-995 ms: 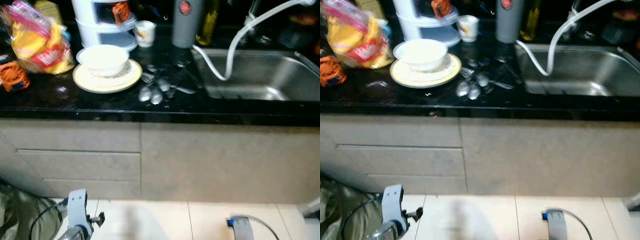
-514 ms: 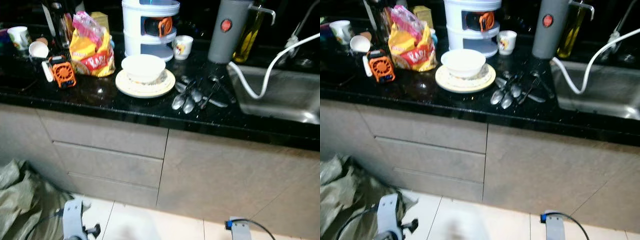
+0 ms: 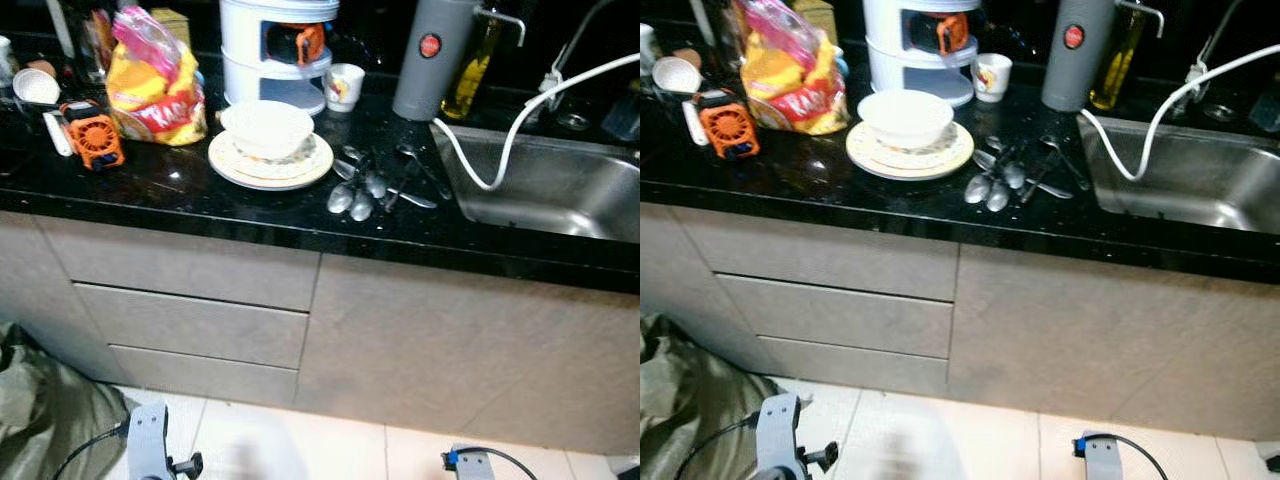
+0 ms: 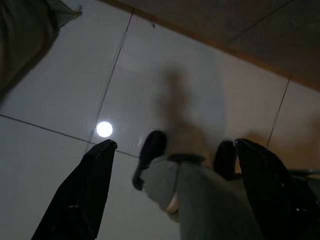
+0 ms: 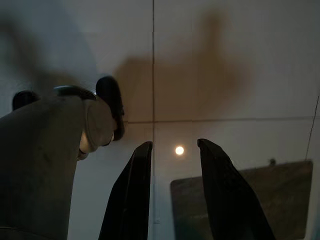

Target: Kitchen organization

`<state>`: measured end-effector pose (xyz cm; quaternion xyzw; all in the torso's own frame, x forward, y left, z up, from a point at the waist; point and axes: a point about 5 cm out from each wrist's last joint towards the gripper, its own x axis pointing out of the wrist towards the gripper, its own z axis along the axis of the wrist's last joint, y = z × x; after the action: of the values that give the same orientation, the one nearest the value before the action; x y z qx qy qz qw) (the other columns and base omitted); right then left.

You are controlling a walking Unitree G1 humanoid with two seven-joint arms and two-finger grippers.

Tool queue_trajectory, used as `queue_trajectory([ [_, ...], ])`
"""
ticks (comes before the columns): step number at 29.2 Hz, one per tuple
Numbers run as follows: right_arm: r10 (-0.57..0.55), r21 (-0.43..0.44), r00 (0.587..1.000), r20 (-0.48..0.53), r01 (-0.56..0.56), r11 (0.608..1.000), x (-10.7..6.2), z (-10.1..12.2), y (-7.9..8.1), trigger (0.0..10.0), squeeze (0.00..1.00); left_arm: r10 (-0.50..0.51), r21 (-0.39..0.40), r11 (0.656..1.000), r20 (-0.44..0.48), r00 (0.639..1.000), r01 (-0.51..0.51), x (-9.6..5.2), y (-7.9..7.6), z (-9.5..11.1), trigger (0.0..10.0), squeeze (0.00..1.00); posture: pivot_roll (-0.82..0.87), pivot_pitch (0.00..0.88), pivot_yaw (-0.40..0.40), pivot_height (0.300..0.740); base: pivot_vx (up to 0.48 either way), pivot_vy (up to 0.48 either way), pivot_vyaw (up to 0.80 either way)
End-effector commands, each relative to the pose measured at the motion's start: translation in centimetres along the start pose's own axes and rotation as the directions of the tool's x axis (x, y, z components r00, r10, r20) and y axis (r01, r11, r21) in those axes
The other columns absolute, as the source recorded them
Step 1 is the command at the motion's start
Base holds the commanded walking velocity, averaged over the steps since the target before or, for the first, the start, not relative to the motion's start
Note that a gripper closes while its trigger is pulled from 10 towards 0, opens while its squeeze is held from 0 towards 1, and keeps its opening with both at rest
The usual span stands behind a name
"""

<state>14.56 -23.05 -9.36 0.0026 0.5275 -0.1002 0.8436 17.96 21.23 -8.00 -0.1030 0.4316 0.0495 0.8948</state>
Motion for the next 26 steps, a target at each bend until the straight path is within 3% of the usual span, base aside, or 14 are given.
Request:
queue_trajectory([
  [1, 0.003, 0.003, 1.0, 0.001, -0.003, 1.0, 0.02, 0.12, 0.14, 10.0, 0.0, 0.0, 0.005, 1.0, -0.018, 1.0, 0.001, -0.04, 0.07, -0.26, 10.0, 0.0, 0.04, 0.059, -0.041, 0.74, 0.0, -0.442, 0.0],
  [14, -0.003, -0.007, 1.0, -0.012, 0.003, 1.0, -0.06, -0.44, -0.36, 10.0, 0.0, -0.016, 0.007, 1.0, -0.019, 1.0, 0.016, 0.07, -0.5, -0.33, 10.0, 0.0, 0.04, 0.068, -0.044, 0.74, 0.0, -0.441, 0.0],
  [26, 0.003, -0.008, 1.0, -0.017, -0.004, 1.0, -0.05, -0.55, -0.06, 10.0, 0.0, 0.009, -0.018, 1.0, -0.019, 1.0, -0.009, -0.07, -0.09, -0.63, 10.0, 0.0, 0.05, 0.068, -0.04, 0.74, 0.0, 0.0, 0.0],
])
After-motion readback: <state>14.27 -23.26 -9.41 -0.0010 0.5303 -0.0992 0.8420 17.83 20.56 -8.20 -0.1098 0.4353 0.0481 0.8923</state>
